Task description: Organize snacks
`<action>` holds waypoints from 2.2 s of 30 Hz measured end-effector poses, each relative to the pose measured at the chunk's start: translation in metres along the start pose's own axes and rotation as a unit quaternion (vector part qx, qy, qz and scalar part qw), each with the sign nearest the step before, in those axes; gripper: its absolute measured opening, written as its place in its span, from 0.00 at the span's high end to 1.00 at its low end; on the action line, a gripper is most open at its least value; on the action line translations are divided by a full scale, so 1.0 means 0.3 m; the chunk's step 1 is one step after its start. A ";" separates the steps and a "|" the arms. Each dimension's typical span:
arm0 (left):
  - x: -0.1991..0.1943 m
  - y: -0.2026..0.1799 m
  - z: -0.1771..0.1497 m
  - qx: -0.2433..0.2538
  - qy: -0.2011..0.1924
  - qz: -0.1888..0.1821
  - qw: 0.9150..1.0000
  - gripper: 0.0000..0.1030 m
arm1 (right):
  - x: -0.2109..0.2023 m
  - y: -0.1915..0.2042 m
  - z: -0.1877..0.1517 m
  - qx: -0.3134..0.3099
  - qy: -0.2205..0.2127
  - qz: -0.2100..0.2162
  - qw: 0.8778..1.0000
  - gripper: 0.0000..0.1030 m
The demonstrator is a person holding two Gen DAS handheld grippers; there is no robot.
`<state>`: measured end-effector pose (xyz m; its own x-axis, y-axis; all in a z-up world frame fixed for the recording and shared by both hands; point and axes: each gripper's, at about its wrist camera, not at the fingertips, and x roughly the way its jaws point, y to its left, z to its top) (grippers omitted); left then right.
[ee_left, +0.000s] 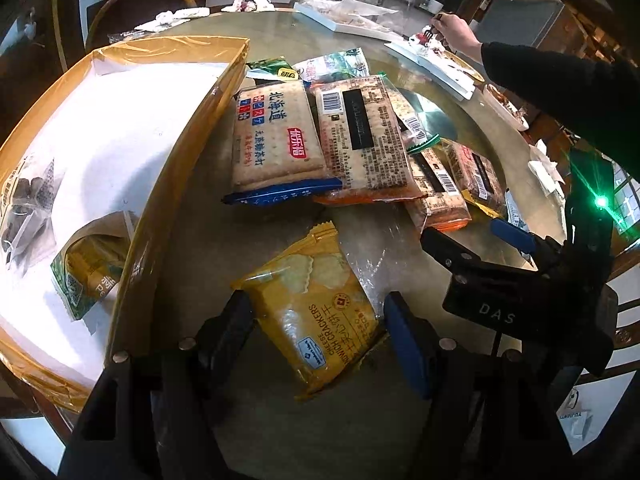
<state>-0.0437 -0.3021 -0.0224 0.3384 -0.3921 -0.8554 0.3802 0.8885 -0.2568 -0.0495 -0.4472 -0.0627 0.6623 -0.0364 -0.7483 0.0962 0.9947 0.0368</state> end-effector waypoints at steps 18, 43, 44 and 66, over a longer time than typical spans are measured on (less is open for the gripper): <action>0.000 -0.001 -0.001 -0.008 -0.003 0.002 1.000 0.33 | 0.000 0.001 0.000 0.000 0.000 0.000 1.000 0.00; 0.009 -0.006 0.009 -0.011 -0.005 0.008 1.000 0.35 | 0.000 0.000 0.000 0.000 0.000 0.000 1.000 0.00; 0.009 -0.005 0.010 -0.011 -0.004 0.008 1.000 0.35 | 0.000 0.000 0.001 0.000 0.000 0.000 1.000 0.00; 0.011 -0.009 0.013 -0.015 -0.005 0.012 1.000 0.35 | 0.000 0.000 0.001 0.000 0.000 0.000 1.000 0.00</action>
<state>-0.0403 -0.3067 -0.0228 0.3563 -0.3737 -0.8564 0.3465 0.9040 -0.2503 -0.0494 -0.4471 -0.0623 0.6629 -0.0356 -0.7479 0.0953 0.9948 0.0371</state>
